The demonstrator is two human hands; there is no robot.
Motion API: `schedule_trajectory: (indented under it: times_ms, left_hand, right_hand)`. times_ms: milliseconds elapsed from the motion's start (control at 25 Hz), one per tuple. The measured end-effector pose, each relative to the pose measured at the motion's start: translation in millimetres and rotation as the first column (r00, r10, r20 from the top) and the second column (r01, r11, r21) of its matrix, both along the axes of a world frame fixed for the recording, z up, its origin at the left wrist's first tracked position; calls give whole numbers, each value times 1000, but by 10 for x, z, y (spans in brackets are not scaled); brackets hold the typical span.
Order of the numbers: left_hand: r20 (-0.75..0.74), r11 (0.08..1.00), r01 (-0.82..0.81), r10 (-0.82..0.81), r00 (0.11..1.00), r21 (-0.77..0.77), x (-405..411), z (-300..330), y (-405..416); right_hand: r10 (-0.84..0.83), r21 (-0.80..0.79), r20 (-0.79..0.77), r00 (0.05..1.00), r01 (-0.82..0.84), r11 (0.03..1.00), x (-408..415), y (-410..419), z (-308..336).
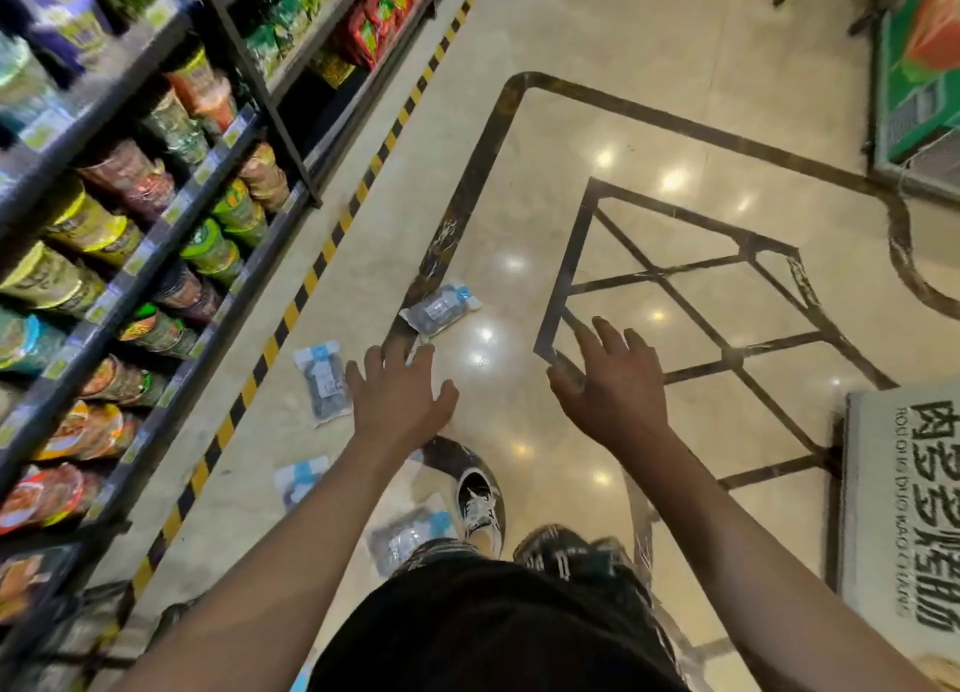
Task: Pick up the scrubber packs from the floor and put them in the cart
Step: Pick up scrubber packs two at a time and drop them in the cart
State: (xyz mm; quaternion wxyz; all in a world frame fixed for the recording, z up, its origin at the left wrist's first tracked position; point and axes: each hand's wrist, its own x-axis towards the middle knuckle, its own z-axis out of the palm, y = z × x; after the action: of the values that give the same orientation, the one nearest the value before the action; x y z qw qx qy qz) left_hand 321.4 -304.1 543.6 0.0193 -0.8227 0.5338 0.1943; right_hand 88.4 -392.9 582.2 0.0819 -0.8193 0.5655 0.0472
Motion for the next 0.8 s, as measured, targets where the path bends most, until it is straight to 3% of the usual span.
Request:
schedule_trajectory:
  times_ms: [200,400,560,800]
  left_hand:
    - [78,995,-74,79,994,-69,119,8,-569]
    - [-5,955,-292,293,956,53,310,-177,-885]
    - [-4,846,-496,507,862,194,476,-363,-1147]
    - [-11,729,-640,662,750,245,623,-648,-1443]
  right_hand:
    - [122,65,19,992,-123,990,349,-764,-95]
    - [322,121,32,946,-323,939,865,-1612,-401]
    - [493,204,30,870,-488,849,1364,-2313,-537]
    - [702,349,-38,711,-649,676,1989,-2916,-825]
